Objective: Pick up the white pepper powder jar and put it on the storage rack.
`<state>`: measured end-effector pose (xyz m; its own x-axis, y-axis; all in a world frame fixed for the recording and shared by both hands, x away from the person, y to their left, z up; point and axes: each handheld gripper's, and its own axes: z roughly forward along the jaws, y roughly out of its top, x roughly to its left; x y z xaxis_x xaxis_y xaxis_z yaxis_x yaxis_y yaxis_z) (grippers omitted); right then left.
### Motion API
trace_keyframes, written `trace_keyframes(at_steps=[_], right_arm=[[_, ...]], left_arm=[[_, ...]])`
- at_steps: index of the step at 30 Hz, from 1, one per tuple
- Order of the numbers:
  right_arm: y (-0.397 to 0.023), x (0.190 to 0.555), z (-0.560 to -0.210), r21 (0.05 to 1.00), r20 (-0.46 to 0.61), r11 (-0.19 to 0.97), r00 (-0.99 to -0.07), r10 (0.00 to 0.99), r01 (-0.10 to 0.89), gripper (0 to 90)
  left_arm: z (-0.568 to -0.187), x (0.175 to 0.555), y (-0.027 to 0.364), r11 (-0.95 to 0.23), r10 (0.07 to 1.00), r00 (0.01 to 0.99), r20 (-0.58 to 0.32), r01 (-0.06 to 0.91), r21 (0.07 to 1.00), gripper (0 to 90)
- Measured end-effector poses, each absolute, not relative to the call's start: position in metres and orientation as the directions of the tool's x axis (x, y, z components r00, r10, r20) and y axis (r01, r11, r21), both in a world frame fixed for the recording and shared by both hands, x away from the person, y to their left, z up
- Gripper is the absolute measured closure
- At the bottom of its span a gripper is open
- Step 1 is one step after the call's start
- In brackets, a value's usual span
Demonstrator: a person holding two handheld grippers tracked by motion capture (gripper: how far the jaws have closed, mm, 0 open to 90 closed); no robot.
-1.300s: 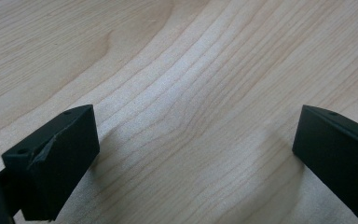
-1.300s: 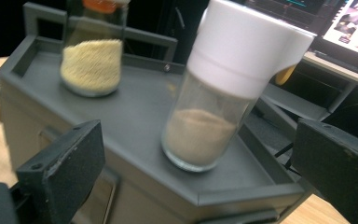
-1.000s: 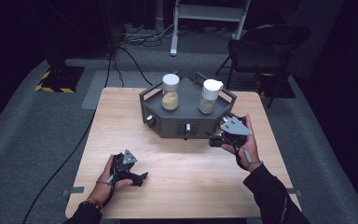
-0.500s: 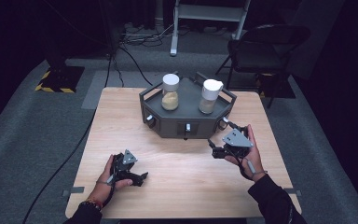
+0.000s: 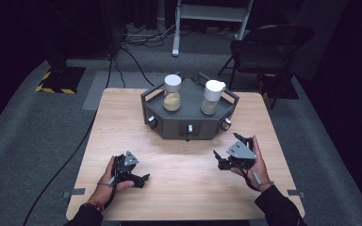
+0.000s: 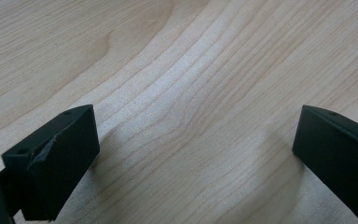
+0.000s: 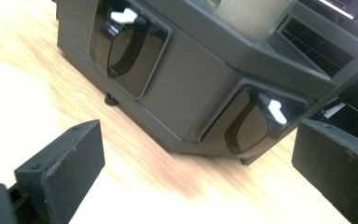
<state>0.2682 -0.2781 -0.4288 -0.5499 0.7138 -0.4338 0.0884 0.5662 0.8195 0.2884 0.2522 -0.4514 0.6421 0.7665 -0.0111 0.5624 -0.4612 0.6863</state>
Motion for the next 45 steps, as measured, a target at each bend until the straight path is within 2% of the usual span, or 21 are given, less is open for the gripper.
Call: trace_keyframes(at_steps=[11,25,31,45], right_arm=[[-0.281,0.261,-0.441,0.796,-0.458,0.595,-0.532,0.712,0.111,2.0],[-0.293,0.263,-0.457,0.761,-0.431,0.605,-0.514,0.741,0.235,2.1],[-0.301,0.267,-0.459,0.762,-0.392,0.581,-0.509,0.766,0.287,2.1],[-0.330,0.285,-0.458,0.752,-0.190,0.434,-0.468,0.863,0.495,2.1]], left_arm=[[-0.451,0.289,0.252,-0.463,0.766,0.643,-0.010,0.562,0.686,0.0],[-0.451,0.289,0.252,-0.463,0.766,0.643,-0.010,0.562,0.685,0.0],[-0.451,0.288,0.252,-0.462,0.766,0.643,-0.011,0.562,0.686,0.0],[-0.452,0.289,0.253,-0.462,0.765,0.644,-0.012,0.561,0.687,0.0]])
